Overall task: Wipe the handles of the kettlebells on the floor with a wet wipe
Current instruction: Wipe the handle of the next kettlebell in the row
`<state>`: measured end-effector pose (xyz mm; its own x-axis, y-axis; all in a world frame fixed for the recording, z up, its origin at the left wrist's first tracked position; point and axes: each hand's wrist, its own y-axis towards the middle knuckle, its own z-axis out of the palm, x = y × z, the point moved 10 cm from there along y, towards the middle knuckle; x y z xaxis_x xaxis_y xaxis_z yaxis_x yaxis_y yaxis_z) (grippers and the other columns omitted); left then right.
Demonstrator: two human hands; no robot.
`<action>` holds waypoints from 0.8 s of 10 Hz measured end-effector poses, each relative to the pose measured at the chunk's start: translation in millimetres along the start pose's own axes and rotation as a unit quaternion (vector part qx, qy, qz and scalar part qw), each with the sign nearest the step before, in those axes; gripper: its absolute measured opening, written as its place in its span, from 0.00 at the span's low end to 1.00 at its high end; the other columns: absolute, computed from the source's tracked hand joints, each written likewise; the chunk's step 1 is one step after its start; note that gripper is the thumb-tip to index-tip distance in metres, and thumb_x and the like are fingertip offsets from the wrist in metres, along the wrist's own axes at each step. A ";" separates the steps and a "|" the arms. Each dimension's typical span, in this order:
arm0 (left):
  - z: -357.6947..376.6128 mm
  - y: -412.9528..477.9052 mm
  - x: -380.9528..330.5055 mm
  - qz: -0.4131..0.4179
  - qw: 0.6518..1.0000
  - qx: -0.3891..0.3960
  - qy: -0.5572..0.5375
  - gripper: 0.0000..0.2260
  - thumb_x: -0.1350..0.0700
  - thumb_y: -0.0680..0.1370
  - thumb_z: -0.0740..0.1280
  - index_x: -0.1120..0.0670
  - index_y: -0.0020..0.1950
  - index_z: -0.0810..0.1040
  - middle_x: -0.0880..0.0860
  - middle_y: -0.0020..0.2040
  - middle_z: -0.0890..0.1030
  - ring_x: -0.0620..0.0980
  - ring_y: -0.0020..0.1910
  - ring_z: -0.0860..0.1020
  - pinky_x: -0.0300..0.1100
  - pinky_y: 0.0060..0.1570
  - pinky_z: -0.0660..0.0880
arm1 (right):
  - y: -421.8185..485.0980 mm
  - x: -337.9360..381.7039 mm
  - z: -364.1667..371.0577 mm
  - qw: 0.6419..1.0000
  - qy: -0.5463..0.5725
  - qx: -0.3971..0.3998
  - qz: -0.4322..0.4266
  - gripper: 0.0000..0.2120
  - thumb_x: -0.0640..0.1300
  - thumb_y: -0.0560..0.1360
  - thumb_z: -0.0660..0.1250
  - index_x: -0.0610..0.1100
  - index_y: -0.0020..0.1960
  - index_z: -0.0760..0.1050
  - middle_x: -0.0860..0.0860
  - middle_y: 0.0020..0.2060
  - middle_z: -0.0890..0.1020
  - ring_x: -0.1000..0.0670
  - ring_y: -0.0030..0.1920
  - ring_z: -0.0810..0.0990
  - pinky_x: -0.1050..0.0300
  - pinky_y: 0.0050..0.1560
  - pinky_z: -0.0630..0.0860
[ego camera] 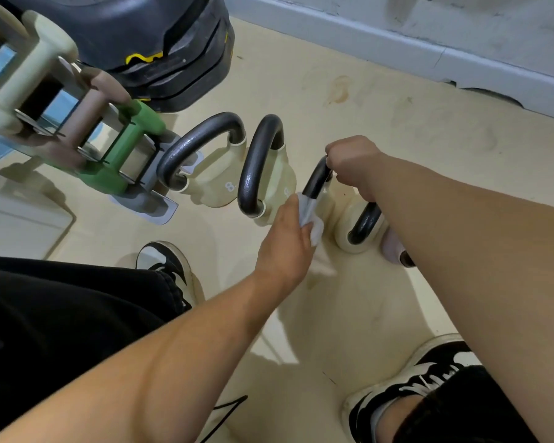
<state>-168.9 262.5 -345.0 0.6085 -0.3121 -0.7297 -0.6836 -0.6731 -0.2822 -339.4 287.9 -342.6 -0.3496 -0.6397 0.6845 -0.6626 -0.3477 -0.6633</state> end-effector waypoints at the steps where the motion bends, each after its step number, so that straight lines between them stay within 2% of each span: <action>1: -3.1 18.8 -12.7 -0.010 0.999 -0.013 0.038 0.08 0.53 0.82 0.57 0.48 0.61 0.69 0.41 0.49 0.76 0.49 0.47 0.76 0.47 0.44 0.70 | 21.1 -8.2 -18.7 0.995 0.101 -0.013 -0.003 0.05 0.36 0.68 0.63 0.45 0.38 0.71 0.42 0.35 0.74 0.45 0.39 0.79 0.50 0.41 0.73; 2: 2.8 46.6 -27.3 0.002 0.989 0.011 0.148 0.12 0.54 0.83 0.58 0.54 0.65 0.68 0.51 0.54 0.77 0.55 0.49 0.76 0.47 0.47 0.71 | 24.2 -4.0 -31.0 0.993 0.112 -0.036 -0.004 0.06 0.36 0.65 0.61 0.42 0.41 0.73 0.41 0.35 0.75 0.42 0.35 0.81 0.51 0.39 0.74; 3: 18.5 90.0 -39.6 -0.021 0.954 0.052 0.293 0.14 0.61 0.80 0.61 0.61 0.65 0.66 0.56 0.50 0.74 0.56 0.44 0.73 0.47 0.43 0.69 | 24.0 0.1 -34.1 0.983 0.171 -0.060 -0.010 0.03 0.38 0.65 0.61 0.43 0.34 0.67 0.43 0.34 0.74 0.40 0.37 0.77 0.50 0.40 0.74; 4: 31.6 117.5 -54.9 -0.005 0.926 0.097 0.365 0.12 0.61 0.80 0.61 0.59 0.64 0.69 0.56 0.52 0.76 0.55 0.45 0.72 0.46 0.46 0.69 | 17.2 8.2 -27.5 0.988 0.143 -0.045 -0.023 0.05 0.38 0.67 0.61 0.44 0.34 0.67 0.45 0.31 0.70 0.38 0.40 0.76 0.51 0.42 0.71; 5: 51.0 145.7 -67.8 0.013 0.856 0.194 0.478 0.12 0.61 0.83 0.60 0.55 0.65 0.75 0.54 0.54 0.76 0.56 0.52 0.75 0.46 0.58 0.74 | 10.3 7.8 -43.2 0.994 0.055 -0.090 -0.013 0.09 0.38 0.80 0.60 0.42 0.59 0.72 0.46 0.38 0.70 0.42 0.52 0.77 0.58 0.47 0.71; 6: 57.0 156.0 -68.6 0.027 0.832 0.213 0.511 0.11 0.62 0.81 0.62 0.55 0.62 0.76 0.54 0.48 0.76 0.56 0.50 0.76 0.48 0.57 0.76 | 16.7 1.2 -36.5 0.988 0.146 -0.042 -0.013 0.10 0.48 0.84 0.56 0.45 0.57 0.72 0.53 0.40 0.70 0.55 0.41 0.74 0.63 0.37 0.69; 7: 55.1 145.9 -72.0 0.043 0.834 0.196 0.514 0.07 0.64 0.79 0.62 0.54 0.54 0.73 0.53 0.40 0.72 0.55 0.44 0.75 0.47 0.45 0.74 | 23.1 -15.5 -24.1 0.985 0.167 -0.007 0.035 0.18 0.54 0.85 0.48 0.50 0.38 0.60 0.53 0.36 0.65 0.55 0.33 0.65 0.60 0.34 0.64; 8: 43.4 132.3 -64.0 0.049 0.896 0.146 0.416 0.10 0.65 0.78 0.60 0.54 0.56 0.72 0.54 0.42 0.74 0.55 0.41 0.76 0.47 0.40 0.73 | 27.6 -19.2 -12.5 0.980 0.191 0.004 0.053 0.18 0.57 0.84 0.49 0.50 0.38 0.61 0.52 0.37 0.67 0.52 0.33 0.66 0.57 0.36 0.66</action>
<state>-315.7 222.5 -362.7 0.5478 -0.8330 -0.0774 -0.7522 -0.4499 -0.4814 -359.3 299.2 -370.3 -0.6396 -0.3695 0.6741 -0.6042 -0.3005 -0.7380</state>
